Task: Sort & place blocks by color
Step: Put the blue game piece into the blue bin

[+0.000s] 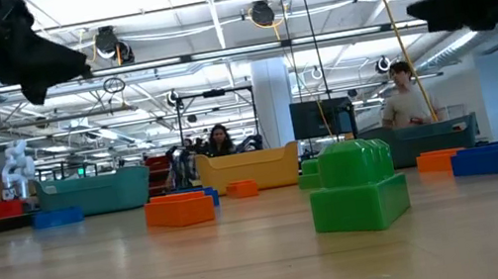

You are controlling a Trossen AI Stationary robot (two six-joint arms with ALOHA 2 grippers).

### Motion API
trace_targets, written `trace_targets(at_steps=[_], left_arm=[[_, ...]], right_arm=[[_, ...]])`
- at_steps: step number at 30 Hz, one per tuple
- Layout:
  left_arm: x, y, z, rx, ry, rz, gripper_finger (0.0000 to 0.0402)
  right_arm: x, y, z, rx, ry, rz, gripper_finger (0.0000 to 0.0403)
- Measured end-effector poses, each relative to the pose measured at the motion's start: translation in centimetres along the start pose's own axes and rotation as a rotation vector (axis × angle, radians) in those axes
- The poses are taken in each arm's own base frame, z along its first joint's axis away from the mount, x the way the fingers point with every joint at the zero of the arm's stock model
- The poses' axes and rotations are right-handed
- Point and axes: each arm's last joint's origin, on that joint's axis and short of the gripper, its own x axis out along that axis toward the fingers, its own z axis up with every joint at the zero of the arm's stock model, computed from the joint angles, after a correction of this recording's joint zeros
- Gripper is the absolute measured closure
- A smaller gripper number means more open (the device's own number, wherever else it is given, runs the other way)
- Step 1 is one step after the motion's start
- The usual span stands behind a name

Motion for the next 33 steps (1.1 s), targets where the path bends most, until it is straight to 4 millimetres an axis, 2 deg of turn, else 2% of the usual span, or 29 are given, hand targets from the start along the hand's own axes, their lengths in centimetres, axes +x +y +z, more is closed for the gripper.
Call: trace_targets(at_steps=[4, 9, 15, 23, 29, 33], left_arm=[[0.7, -0.4, 2.2, 0.043, 0.163, 0.127, 0.0220], [2.4, -0.7, 3.2, 0.052, 0.386, 0.242, 0.0164], [4.1, 0.6, 2.5, -0.026, 0.662, 0.493, 0.0128], [5.4, 2.3, 0.0, -0.101, 0.969, 0.611, 0.0107], [5.8, 2.9, -1.0, -0.116, 1.082, 0.691, 0.0095], [6.0, 3.5, -1.2, -0.121, 1.086, 0.736, 0.0089]], right_arm=[[0.0, -0.2, 0.7, 0.177, -0.071, -0.008, 0.0403], [0.0, -0.3, 0.9, 0.242, -0.097, -0.010, 0.0403], [0.0, -0.3, 0.9, 0.221, -0.096, -0.012, 0.0403], [0.0, -0.3, 0.8, 0.202, -0.090, -0.022, 0.0403], [-0.1, -0.9, 0.7, 0.187, -0.052, -0.226, 0.0401], [-0.2, -1.1, 0.6, 0.152, -0.025, -0.331, 0.0377]])
